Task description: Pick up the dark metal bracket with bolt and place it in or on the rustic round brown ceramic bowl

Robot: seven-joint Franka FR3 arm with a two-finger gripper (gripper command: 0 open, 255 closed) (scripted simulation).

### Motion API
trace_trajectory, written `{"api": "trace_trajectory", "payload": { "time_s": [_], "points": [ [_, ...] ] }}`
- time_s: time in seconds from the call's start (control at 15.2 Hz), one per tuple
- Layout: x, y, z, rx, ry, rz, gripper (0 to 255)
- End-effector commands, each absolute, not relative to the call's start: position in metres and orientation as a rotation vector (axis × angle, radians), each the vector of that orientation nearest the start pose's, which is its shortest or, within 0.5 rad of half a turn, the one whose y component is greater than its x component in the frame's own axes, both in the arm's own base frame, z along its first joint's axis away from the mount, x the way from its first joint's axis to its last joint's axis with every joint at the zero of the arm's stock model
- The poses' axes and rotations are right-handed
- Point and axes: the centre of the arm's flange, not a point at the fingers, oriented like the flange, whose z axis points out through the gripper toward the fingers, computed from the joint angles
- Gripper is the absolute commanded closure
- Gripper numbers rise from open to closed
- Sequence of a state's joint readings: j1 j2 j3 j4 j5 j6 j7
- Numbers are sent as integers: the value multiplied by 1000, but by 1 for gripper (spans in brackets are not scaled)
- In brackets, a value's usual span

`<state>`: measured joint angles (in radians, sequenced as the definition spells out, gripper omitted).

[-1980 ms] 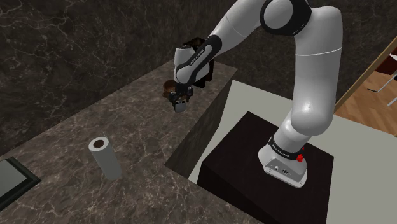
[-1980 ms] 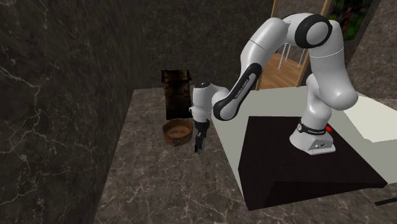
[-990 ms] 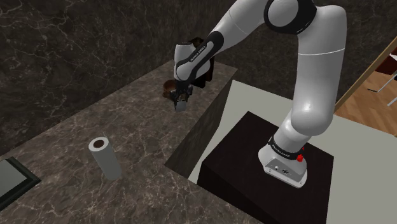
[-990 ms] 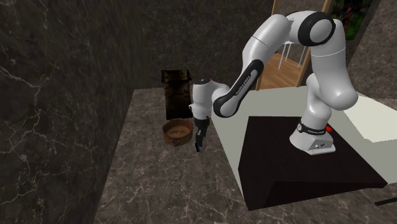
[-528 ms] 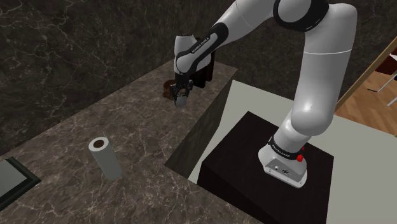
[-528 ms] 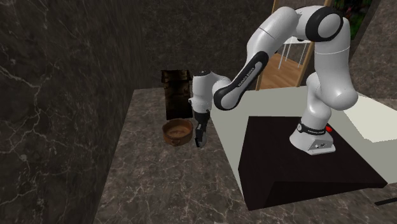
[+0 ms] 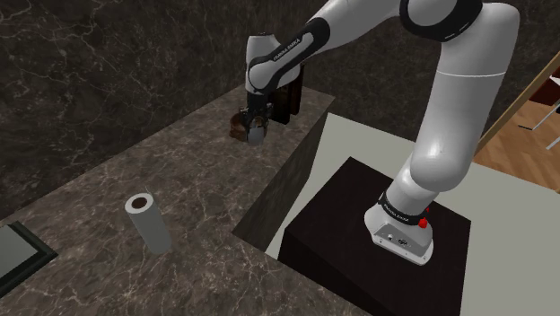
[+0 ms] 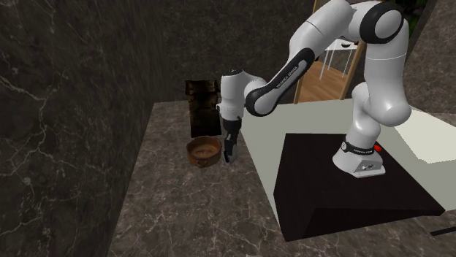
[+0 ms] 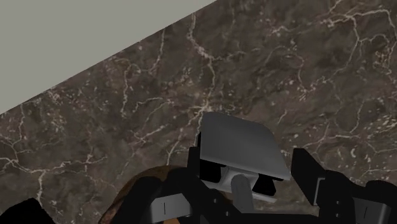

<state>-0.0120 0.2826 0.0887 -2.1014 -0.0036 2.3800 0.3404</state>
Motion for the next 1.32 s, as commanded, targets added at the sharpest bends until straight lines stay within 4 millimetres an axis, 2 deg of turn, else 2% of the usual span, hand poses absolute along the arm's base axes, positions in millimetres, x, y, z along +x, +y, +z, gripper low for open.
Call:
{"api": "trace_trajectory", "payload": {
  "time_s": [0.0,0.59,1.25],
  "points": [
    [576,44,295,-3093,412,12,255],
    [576,44,340,-3093,411,12,255],
    [677,-40,356,-3093,412,12,255]
  ]
}}
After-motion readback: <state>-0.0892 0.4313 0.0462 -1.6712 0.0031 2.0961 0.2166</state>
